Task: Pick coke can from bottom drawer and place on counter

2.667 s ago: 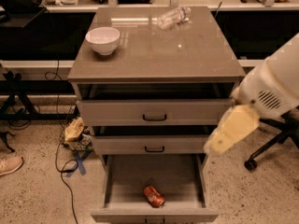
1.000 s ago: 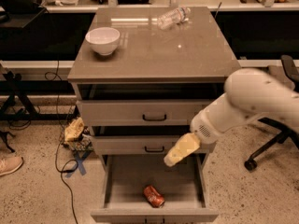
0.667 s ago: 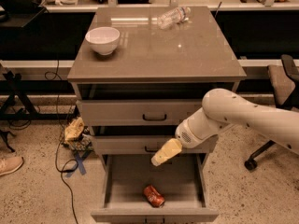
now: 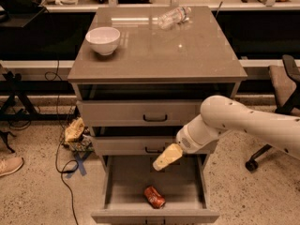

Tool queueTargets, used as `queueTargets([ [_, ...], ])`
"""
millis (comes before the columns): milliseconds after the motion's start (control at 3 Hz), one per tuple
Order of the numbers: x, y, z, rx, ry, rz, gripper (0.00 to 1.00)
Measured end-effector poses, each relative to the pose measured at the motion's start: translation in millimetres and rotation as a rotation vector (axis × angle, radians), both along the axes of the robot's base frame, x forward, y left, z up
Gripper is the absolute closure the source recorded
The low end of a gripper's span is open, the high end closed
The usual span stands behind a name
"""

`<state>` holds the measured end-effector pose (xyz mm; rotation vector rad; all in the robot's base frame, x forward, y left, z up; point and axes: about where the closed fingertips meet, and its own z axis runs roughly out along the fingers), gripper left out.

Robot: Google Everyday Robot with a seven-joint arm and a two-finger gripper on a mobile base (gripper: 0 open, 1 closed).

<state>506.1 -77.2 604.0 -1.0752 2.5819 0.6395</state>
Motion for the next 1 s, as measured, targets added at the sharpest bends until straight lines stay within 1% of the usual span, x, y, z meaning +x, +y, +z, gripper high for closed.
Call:
queueTargets([
  [333, -2, -41, -70, -0.063, -0.002, -0.095, 0.00],
  [667, 3, -67, -132, -0.044, 0.005, -0.140, 0.00],
  [1000, 5, -83, -196, 0.012, 0.056, -0.190, 0.00],
])
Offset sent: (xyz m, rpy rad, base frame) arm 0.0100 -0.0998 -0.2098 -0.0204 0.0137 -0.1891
